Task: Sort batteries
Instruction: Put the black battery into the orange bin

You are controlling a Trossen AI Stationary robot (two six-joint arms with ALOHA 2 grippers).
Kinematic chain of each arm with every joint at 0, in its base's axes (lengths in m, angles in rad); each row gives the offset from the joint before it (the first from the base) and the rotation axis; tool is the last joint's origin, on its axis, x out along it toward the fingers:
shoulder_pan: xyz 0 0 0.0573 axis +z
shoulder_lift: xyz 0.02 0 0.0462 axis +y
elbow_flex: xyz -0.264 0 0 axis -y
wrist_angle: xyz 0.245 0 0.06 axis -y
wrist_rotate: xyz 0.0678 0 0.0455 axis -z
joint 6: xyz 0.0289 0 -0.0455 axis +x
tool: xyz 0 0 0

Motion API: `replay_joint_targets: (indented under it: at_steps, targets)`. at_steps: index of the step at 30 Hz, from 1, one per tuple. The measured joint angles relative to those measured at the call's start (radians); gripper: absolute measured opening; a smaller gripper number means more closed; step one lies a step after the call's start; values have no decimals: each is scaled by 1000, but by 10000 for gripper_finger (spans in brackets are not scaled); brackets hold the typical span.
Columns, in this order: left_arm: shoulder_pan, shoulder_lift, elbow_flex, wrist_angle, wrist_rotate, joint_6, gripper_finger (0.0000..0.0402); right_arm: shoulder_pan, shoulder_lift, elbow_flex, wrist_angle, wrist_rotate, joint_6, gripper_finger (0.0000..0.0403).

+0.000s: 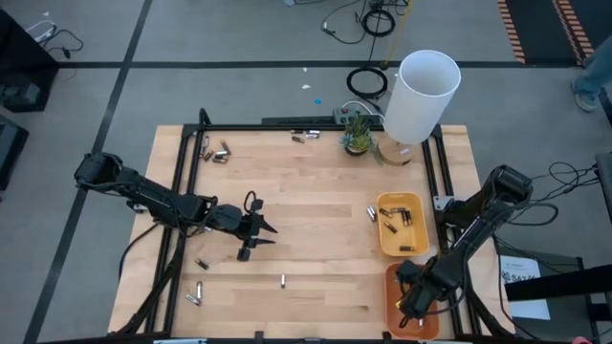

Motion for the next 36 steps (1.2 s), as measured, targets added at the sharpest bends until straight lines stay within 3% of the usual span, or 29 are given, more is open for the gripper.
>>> replay_joint_targets:
  at_steps: [9, 12, 17, 19, 22, 28, 30, 33, 36]
  targets:
    - [0, 0, 0, 19, 0, 0, 153, -45, -37, 184, -216, 54, -25, 133]
    - [0, 0, 0, 19, 1, 0, 153, -59, -37, 289, -306, 153, -40, 129]
    - [0, 0, 0, 19, 1, 1, 153, -120, -38, 394, -352, 429, -123, 128]
    - [0, 0, 0, 19, 4, 1, 153, -170, -36, 396, -303, 493, -237, 128]
    - [0, 0, 0, 19, 43, 29, 153, -261, 5, 396, -141, 508, -513, 128]
    - [0, 0, 0, 36, 60, 61, 153, -385, 183, 396, 419, 501, -1293, 128]
    - [0, 0, 0, 44, 60, 61, 153, -400, 247, 396, 565, 481, -1485, 128]
    - [0, 0, 0, 42, 60, 54, 153, -415, 333, 396, 682, 477, -1632, 128]
    - [0, 0, 0, 41, 62, 40, 153, -438, 394, 396, 689, 470, -1635, 131]
